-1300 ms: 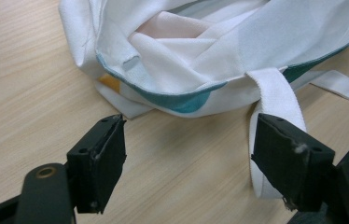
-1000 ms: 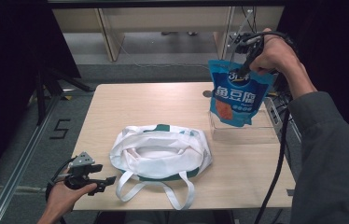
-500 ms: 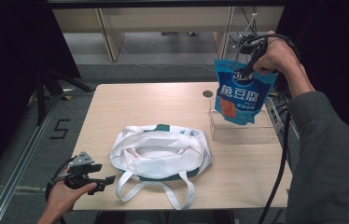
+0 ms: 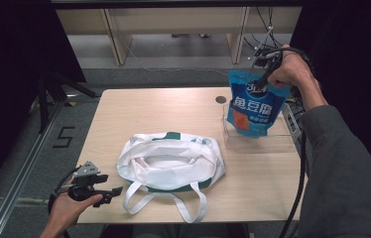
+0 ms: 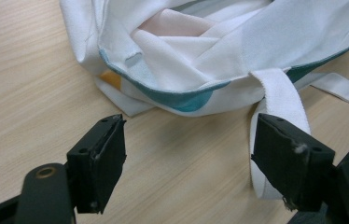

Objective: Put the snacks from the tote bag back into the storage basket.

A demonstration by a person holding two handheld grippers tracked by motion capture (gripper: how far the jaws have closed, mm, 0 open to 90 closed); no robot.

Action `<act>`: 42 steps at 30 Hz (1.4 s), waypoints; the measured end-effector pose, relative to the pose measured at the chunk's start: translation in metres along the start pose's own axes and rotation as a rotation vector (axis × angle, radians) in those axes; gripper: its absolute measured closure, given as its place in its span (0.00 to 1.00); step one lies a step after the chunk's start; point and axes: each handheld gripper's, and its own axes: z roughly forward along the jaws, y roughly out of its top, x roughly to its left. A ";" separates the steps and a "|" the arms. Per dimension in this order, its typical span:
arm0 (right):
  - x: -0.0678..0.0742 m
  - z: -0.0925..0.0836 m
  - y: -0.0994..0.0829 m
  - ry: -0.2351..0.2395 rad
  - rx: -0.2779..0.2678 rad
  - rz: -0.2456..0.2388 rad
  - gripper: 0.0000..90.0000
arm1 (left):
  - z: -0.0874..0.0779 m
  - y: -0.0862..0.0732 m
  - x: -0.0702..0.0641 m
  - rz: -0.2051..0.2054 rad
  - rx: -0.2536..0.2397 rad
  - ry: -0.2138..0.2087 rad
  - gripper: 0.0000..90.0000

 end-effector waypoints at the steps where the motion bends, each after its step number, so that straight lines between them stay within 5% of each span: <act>1: 0.001 0.003 -0.002 0.009 -0.003 0.014 1.00 | 0.001 0.000 -0.001 -0.014 -0.010 0.000 0.27; 24: 0.004 0.032 -0.018 0.067 -0.038 0.027 1.00 | 0.002 -0.001 -0.002 0.008 -0.007 -0.006 0.27; 26: 0.004 0.030 -0.021 0.049 -0.051 0.056 0.96 | 0.001 0.000 -0.003 0.005 0.012 0.006 0.27; 33: 0.013 0.009 -0.039 -0.058 -0.283 0.226 0.68 | 0.001 0.000 -0.003 0.012 0.015 0.007 0.27; 39: 0.027 0.000 -0.064 -0.143 -0.375 0.287 0.55 | 0.002 0.000 -0.003 0.013 0.011 0.002 0.27; 42: 0.034 0.001 -0.079 -0.158 -0.359 0.288 0.51 | 0.002 0.000 -0.003 -0.004 0.009 -0.001 0.27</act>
